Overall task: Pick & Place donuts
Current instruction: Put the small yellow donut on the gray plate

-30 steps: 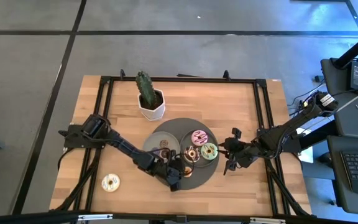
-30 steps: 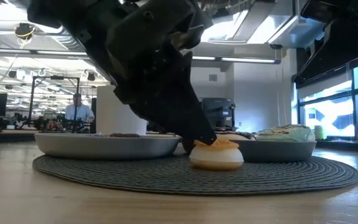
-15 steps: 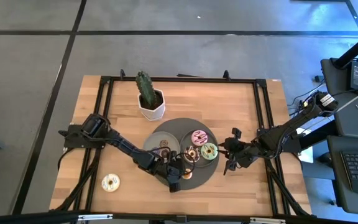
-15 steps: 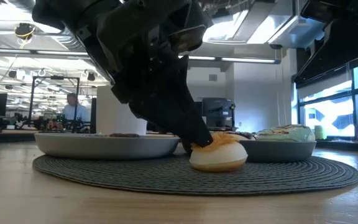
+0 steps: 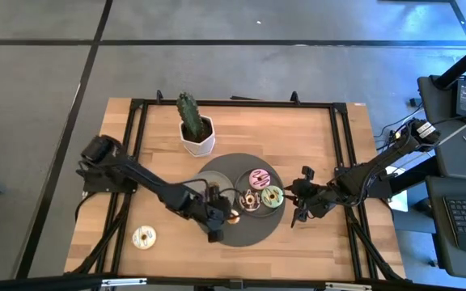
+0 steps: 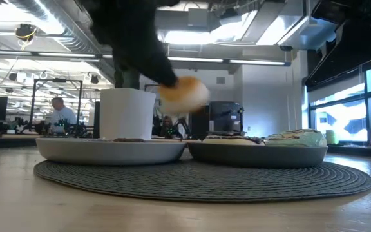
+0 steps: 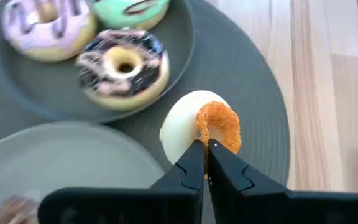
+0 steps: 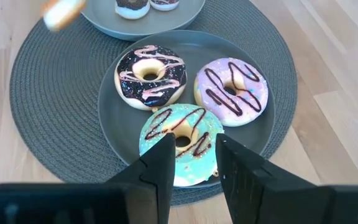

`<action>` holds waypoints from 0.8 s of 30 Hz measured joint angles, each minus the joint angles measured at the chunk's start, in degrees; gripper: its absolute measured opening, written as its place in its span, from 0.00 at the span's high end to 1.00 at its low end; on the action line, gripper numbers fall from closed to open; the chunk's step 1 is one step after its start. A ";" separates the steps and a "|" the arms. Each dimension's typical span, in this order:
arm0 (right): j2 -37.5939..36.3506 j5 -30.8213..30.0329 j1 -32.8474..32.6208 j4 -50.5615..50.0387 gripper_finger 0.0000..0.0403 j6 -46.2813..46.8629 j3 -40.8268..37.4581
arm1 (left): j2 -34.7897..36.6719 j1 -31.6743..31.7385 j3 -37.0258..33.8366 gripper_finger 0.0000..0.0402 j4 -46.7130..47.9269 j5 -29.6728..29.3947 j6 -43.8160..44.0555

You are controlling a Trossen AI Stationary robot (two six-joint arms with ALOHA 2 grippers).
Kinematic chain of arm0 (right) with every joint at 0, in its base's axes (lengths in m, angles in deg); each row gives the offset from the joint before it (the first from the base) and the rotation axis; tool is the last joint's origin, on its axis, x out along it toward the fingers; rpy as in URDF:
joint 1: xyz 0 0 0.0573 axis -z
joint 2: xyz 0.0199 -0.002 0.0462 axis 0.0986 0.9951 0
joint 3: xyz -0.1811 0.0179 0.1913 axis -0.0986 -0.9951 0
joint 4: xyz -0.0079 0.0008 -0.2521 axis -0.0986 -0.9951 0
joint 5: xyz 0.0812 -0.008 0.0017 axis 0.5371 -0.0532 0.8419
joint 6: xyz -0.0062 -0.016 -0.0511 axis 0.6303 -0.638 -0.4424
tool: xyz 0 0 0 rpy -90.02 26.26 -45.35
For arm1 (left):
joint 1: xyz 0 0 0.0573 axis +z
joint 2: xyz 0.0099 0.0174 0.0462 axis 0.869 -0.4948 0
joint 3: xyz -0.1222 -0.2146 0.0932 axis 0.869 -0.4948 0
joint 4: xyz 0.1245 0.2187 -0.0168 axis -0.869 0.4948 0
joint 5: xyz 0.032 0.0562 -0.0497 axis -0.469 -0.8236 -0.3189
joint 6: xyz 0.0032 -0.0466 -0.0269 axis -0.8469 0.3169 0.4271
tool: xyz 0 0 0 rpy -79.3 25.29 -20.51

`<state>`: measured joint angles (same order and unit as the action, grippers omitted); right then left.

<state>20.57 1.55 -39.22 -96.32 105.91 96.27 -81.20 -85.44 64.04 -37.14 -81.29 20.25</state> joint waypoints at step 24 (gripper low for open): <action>0.00 -0.02 0.02 -0.03 0.71 -0.02 0.00 | 10.18 8.30 -7.45 0.99 18.89 5.51 10.75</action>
<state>20.57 1.53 -39.20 -96.35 105.89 96.27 -71.02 -77.14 56.58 -18.25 -75.78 31.00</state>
